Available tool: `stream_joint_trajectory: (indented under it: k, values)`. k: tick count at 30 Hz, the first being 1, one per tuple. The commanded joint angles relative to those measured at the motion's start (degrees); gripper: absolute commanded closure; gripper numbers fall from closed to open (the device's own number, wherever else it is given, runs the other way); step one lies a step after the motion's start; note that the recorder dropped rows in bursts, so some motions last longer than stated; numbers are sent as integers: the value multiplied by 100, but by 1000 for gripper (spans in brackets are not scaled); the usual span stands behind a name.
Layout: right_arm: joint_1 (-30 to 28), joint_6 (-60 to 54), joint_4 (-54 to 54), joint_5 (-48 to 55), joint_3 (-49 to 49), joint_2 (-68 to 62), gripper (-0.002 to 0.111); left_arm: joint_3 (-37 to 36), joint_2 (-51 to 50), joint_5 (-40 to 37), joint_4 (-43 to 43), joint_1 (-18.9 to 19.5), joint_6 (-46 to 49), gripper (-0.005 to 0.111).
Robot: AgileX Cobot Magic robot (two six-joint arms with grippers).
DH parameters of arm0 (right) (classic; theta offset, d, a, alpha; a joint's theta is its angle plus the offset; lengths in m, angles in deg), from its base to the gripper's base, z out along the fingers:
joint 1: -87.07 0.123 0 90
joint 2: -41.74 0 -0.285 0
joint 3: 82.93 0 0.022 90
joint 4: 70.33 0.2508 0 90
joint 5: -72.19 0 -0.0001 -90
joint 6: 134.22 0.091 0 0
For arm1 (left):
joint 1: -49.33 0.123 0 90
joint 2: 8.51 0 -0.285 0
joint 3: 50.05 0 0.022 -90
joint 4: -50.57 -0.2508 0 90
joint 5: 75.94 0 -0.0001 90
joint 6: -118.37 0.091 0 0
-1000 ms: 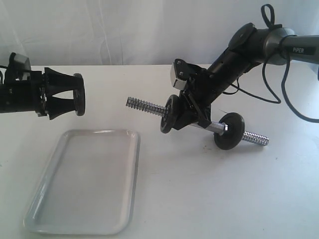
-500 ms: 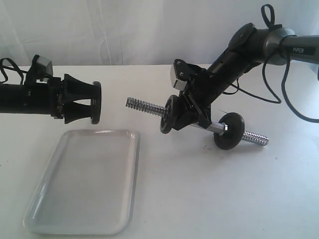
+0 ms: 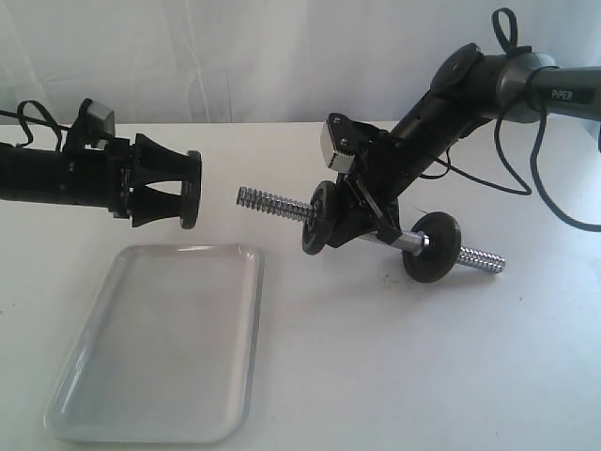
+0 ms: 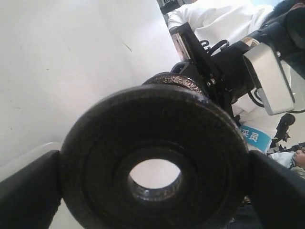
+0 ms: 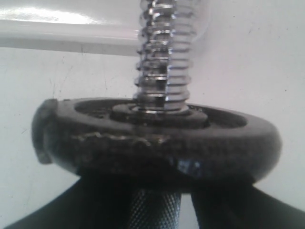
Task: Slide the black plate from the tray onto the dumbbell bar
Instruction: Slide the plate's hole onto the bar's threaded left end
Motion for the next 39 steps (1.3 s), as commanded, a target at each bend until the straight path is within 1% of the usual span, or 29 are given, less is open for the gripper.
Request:
stream_joint_trajectory:
  k: [1,5,9,12,25,39]
  values:
    - [-45,-155,373,52,94,214,108,242,14,-580,221,-224,-201,107]
    - [-45,-155,373,52,94,214,108,334,-65,-580,131,-395,-240,107]
    - [-45,-155,373,52,94,214,108,412,-201,-580,131,-459,-301,107]
    - [-45,-155,361,52,94,214,108,415,-240,-580,313,-529,-299,107]
    - [-45,-155,361,52,94,214,108,472,-240,-580,707,-648,-21,107]
    - [-45,-155,361,52,94,214,108,472,-240,-580,606,-753,3,107]
